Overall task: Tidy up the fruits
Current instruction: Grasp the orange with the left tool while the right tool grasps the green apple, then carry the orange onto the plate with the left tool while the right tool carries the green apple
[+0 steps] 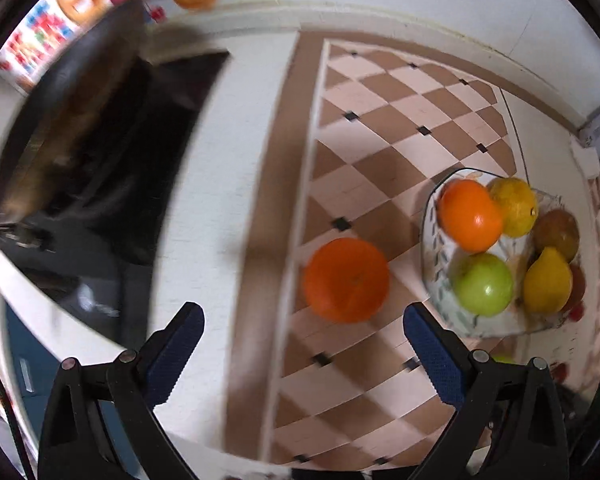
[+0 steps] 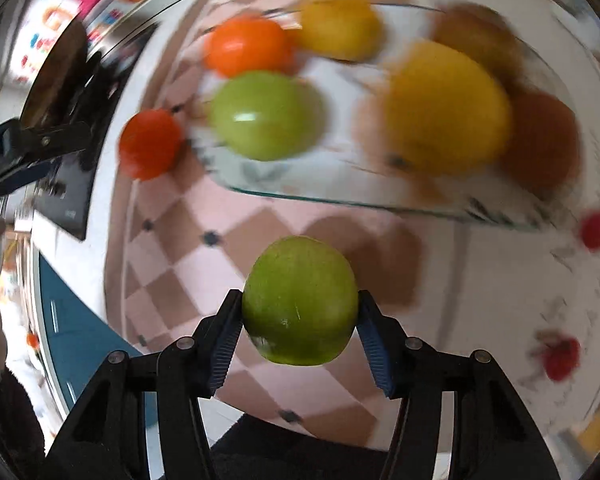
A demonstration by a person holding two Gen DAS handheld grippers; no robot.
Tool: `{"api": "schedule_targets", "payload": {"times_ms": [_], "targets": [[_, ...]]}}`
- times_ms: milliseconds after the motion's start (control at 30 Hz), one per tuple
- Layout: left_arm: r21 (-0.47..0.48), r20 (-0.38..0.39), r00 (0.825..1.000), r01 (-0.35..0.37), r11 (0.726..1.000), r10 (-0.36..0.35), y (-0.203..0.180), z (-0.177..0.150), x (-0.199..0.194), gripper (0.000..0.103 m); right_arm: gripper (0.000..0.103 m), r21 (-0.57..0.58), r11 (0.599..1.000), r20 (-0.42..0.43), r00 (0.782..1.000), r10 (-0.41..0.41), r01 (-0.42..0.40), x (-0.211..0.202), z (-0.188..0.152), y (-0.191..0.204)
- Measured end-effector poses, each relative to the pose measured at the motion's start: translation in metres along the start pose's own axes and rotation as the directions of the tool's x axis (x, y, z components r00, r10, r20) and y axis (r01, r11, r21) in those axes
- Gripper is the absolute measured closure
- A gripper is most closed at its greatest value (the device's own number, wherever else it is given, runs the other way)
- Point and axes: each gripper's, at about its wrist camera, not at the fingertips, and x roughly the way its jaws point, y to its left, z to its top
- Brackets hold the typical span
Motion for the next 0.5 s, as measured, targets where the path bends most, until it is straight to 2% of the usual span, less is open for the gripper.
{"api": "schedule_targets", "payload": {"times_ms": [100, 200, 267, 300, 333, 500], "targets": [[-0.022, -0.072, 0.996, 0.058, 0.998, -0.059, -0.003, 0.013, 0.026, 0.001, 0.044, 0.065, 0.998, 0.014, 1.000, 0.000, -0.001, -0.006, -0.006, -0.024], [-0.051, -0.101, 0.990, 0.096, 0.994, -0.101, -0.005, 0.019, 0.043, 0.003, 0.044, 0.096, 0.995, 0.030, 1.000, -0.002, -0.001, -0.013, -0.011, -0.038], [-0.061, -0.103, 0.989, 0.099, 0.993, -0.105, -0.007, 0.020, 0.050, 0.021, 0.044, 0.105, 0.995, 0.038, 0.999, -0.002, -0.002, -0.017, -0.013, -0.045], [-0.063, -0.106, 0.987, 0.112, 0.992, -0.118, -0.007, 0.020, 0.054, 0.035, 0.044, 0.109, 0.994, 0.042, 0.999, -0.004, -0.001, -0.020, -0.013, -0.049], [-0.072, -0.107, 0.985, 0.131, 0.989, -0.138, -0.008, 0.019, 0.056, 0.039, 0.044, 0.112, 0.994, 0.045, 0.999, -0.007, 0.002, -0.024, -0.013, -0.053], [-0.058, -0.092, 0.990, 0.100, 0.993, -0.105, -0.015, 0.020, 0.063, 0.039, 0.044, 0.120, 0.993, 0.050, 0.999, -0.013, 0.007, -0.026, -0.009, -0.053]]}}
